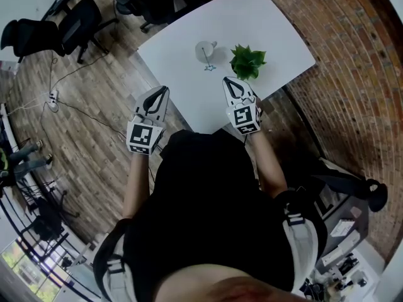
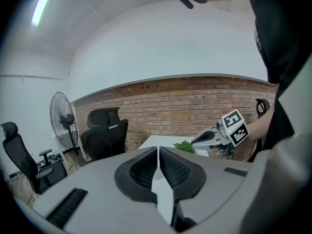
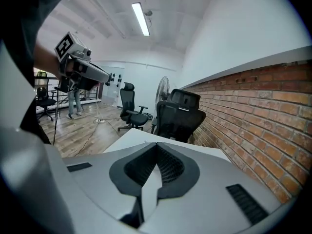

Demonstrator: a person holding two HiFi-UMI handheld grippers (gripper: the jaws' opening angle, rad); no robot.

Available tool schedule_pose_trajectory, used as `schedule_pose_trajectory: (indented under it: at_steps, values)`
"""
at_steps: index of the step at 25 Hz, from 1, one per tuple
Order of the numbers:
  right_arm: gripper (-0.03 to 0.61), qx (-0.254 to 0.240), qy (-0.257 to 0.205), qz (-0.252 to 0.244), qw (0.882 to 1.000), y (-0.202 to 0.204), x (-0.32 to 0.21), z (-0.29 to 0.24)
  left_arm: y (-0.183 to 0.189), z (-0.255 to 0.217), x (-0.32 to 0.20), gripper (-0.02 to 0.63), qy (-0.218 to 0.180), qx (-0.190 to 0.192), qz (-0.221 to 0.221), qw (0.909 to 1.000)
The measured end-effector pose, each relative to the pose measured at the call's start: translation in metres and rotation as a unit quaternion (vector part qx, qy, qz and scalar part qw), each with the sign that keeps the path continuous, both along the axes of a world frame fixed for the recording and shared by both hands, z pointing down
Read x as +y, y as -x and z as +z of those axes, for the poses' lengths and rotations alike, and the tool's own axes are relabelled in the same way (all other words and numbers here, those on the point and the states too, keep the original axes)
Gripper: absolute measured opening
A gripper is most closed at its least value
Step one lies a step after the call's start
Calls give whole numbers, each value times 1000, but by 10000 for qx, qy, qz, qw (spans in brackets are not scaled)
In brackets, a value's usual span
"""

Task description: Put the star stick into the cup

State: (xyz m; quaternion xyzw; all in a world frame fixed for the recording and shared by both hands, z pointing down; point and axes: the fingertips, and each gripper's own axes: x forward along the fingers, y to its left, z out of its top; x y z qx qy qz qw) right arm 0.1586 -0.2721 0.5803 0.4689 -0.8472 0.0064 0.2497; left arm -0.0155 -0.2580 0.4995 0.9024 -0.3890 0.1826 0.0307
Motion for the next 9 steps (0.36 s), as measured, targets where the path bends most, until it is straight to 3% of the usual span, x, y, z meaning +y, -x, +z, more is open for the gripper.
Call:
schedule_pose_trajectory:
  at_steps: [9]
  values:
    - [-3,21,51,100,9999,-8,10,3,-9,3,7,31,35,17,135,9999]
